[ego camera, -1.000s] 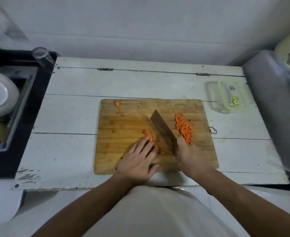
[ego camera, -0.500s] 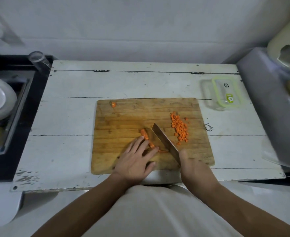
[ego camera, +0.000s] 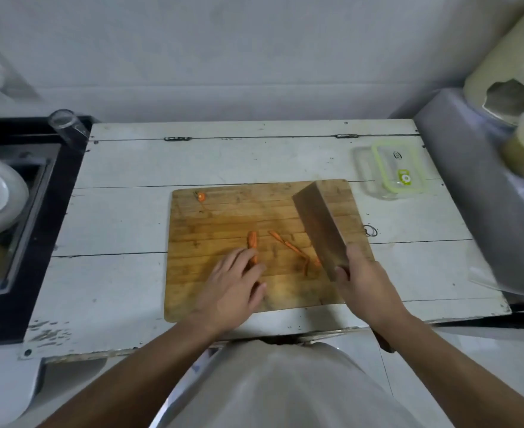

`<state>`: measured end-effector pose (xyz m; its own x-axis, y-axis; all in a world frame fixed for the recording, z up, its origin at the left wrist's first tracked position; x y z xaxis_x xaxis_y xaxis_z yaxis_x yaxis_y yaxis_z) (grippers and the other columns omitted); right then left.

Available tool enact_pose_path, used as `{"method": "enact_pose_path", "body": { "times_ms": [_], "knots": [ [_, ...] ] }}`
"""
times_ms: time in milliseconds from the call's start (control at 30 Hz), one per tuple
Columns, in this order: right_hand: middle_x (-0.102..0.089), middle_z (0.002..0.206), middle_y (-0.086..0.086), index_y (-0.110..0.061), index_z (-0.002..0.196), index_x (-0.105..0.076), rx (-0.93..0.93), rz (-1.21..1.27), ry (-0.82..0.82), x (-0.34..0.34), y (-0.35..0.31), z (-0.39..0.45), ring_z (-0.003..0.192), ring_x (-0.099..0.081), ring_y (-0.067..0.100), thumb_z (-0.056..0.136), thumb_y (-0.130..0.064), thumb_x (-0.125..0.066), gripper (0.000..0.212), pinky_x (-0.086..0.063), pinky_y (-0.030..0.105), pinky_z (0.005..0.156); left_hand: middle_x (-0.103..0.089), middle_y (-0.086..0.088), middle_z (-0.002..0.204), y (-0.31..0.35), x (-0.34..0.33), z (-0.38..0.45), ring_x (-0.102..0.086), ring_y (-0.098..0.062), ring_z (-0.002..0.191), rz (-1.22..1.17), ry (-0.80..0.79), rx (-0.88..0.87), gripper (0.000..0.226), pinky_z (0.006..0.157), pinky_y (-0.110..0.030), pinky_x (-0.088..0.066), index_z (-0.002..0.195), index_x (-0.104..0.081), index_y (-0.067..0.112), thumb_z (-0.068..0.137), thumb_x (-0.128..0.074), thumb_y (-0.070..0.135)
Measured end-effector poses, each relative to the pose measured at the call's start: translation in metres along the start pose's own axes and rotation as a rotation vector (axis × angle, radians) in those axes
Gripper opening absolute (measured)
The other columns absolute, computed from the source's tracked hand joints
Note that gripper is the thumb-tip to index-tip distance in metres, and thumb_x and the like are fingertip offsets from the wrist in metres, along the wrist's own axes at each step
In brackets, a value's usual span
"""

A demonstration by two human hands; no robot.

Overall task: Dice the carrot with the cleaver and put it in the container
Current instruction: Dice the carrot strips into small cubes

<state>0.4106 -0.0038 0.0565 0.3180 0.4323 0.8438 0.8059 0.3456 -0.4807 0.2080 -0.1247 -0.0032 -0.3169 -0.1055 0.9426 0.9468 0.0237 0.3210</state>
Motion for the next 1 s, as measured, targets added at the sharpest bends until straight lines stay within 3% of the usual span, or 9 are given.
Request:
{"method": "enact_pose_path", "body": {
  "times_ms": [133, 233, 433, 533, 667, 767, 867, 933, 1000],
  "knots": [
    [-0.058, 0.075, 0.009, -0.019, 0.118, -0.039, -0.097, 0.04, 0.09, 0.016, 0.012, 0.011, 0.063, -0.057, 0.03, 0.097, -0.019, -0.053, 0.025, -0.049, 0.043, 0.054, -0.059, 0.0, 0.135, 0.018, 0.011, 0.049, -0.048, -0.022, 0.13, 0.01, 0.076, -0.128, 0.035, 0.109, -0.039, -0.039, 0.132, -0.065, 0.018, 0.097, -0.064, 0.018],
    [-0.06, 0.078, 0.011, -0.018, 0.127, -0.037, -0.117, 0.037, 0.088, 0.017, 0.013, 0.012, 0.063, -0.057, 0.03, 0.097, -0.019, -0.053, 0.034, -0.045, 0.039, 0.052, -0.056, -0.001, 0.143, 0.001, 0.01, 0.093, -0.045, -0.024, 0.135, 0.076, -0.037, -0.06, 0.041, 0.112, -0.039, -0.033, 0.143, -0.057, 0.02, 0.102, -0.057, 0.021],
    [-0.053, 0.081, 0.0, -0.021, 0.118, -0.039, -0.121, 0.017, 0.048, 0.01, 0.017, 0.005, 0.065, -0.053, 0.02, 0.099, -0.019, -0.05, 0.022, -0.038, 0.031, 0.054, -0.06, 0.0, 0.124, -0.008, 0.007, 0.113, -0.051, -0.024, 0.122, 0.298, -0.267, -0.171, 0.035, 0.094, -0.036, -0.04, 0.122, -0.066, 0.026, 0.093, -0.062, 0.008],
    [-0.047, 0.073, -0.007, -0.02, 0.119, -0.039, -0.133, 0.013, 0.035, 0.009, 0.022, -0.002, 0.06, -0.05, 0.017, 0.1, -0.02, -0.049, 0.022, -0.033, 0.03, 0.05, -0.06, -0.002, 0.122, -0.017, 0.019, 0.128, -0.053, -0.027, 0.12, 0.37, -0.269, -0.184, 0.039, 0.093, -0.037, -0.042, 0.118, -0.066, 0.022, 0.086, -0.064, 0.001],
    [-0.05, 0.073, -0.003, -0.018, 0.12, -0.039, -0.144, 0.008, 0.033, 0.007, 0.021, -0.007, 0.063, -0.054, 0.023, 0.1, -0.021, -0.049, 0.023, -0.043, 0.035, 0.055, -0.059, -0.001, 0.125, -0.032, 0.024, 0.141, -0.055, -0.028, 0.118, 0.337, -0.241, -0.173, 0.038, 0.089, -0.038, -0.045, 0.119, -0.065, 0.023, 0.087, -0.064, 0.002],
    [-0.058, 0.082, 0.002, -0.019, 0.12, -0.043, -0.143, 0.027, 0.007, 0.001, 0.016, -0.007, 0.07, -0.058, 0.025, 0.099, -0.021, -0.049, 0.022, -0.053, 0.042, 0.063, -0.059, -0.003, 0.124, -0.029, 0.026, 0.129, -0.053, -0.028, 0.119, 0.187, -0.106, -0.039, 0.037, 0.093, -0.04, -0.044, 0.116, -0.07, 0.018, 0.085, -0.061, -0.001],
    [-0.061, 0.087, 0.001, -0.019, 0.119, -0.042, -0.148, 0.057, -0.044, -0.01, 0.01, -0.006, 0.075, -0.058, 0.024, 0.099, -0.021, -0.047, 0.02, -0.049, 0.04, 0.063, -0.058, 0.0, 0.108, -0.032, 0.033, 0.087, -0.056, -0.021, 0.101, -0.16, 0.085, 0.317, 0.018, 0.086, -0.035, -0.048, 0.104, -0.068, 0.018, 0.093, -0.058, 0.007],
    [-0.06, 0.086, 0.001, -0.018, 0.119, -0.04, -0.129, 0.048, -0.072, -0.019, 0.001, -0.004, 0.074, -0.057, 0.025, 0.1, -0.02, -0.046, 0.02, -0.043, 0.036, 0.058, -0.058, 0.005, 0.099, -0.034, 0.021, 0.056, -0.059, -0.017, 0.088, -0.339, 0.012, 0.601, 0.001, 0.076, -0.034, -0.05, 0.1, -0.058, 0.023, 0.099, -0.058, 0.024],
    [-0.06, 0.081, 0.004, -0.019, 0.117, -0.037, -0.093, -0.022, -0.056, -0.027, -0.011, 0.0, 0.07, -0.057, 0.029, 0.098, -0.016, -0.045, 0.021, -0.047, 0.04, 0.059, -0.064, 0.003, 0.088, -0.033, 0.003, 0.037, -0.064, -0.021, 0.08, -0.397, -0.078, 0.75, 0.01, 0.07, -0.037, -0.054, 0.095, -0.055, 0.023, 0.1, -0.058, 0.032]
  ]
}}
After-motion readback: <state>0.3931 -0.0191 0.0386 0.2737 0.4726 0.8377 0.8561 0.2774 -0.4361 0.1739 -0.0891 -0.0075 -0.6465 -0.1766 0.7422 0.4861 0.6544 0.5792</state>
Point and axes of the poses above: each hand's wrist, its own z-axis towards the middle knuckle, its own x-axis out of the back of the hand, y = z × x, the point moved 7 cm from there along z, towards the middle knuckle
